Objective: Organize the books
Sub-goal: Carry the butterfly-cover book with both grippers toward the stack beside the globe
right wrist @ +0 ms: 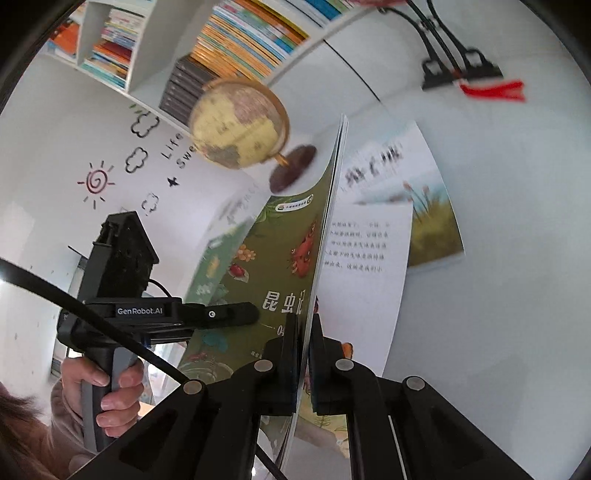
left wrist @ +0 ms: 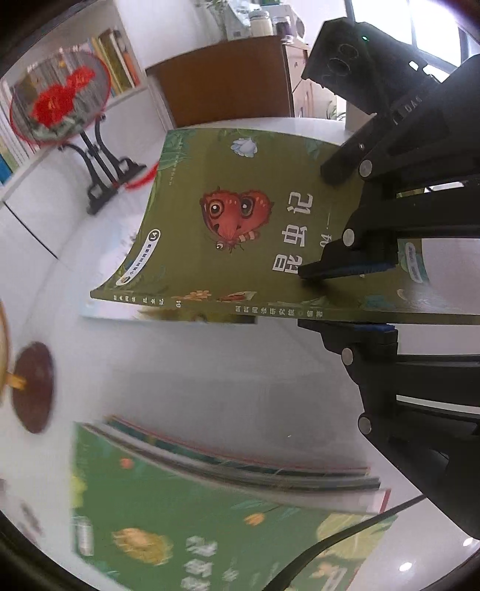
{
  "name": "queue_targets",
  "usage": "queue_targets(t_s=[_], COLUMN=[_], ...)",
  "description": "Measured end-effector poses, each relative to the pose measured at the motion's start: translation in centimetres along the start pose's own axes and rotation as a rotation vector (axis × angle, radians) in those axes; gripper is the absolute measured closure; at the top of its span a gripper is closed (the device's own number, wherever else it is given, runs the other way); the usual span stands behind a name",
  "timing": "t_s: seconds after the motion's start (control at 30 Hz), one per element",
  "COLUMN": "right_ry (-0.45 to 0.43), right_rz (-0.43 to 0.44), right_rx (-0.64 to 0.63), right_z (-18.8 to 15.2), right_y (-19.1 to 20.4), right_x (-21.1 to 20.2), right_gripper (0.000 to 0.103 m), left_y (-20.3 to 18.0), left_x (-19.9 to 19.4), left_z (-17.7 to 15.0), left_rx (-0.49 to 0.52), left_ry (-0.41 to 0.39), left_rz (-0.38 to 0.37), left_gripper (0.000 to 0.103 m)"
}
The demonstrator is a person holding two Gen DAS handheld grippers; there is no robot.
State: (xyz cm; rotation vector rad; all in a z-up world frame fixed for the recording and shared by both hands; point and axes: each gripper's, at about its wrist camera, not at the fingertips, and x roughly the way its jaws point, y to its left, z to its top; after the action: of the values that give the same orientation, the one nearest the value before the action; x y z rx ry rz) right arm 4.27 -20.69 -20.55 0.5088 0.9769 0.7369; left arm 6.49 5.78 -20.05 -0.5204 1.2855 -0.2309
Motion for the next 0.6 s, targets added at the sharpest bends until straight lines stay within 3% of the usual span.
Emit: queue_targets(t_s=[0.3, 0.6], right_ry=[-0.057, -0.057], right_rz=[0.047, 0.1], right_rx=[-0.054, -0.117], right_z=[3.2, 5.3], right_y=[5.4, 10.4], right_x=[-0.1, 2.0], right_gripper=[0.098, 0.098], left_y=[-0.3, 4.1], left_x=[-5.4, -9.4], left_z=[2.2, 2.5], left_rx=[0.083, 0.057], left_ry=[-0.084, -0.145], left_rz=[0.046, 0.024], left_gripper=[0.087, 0.087])
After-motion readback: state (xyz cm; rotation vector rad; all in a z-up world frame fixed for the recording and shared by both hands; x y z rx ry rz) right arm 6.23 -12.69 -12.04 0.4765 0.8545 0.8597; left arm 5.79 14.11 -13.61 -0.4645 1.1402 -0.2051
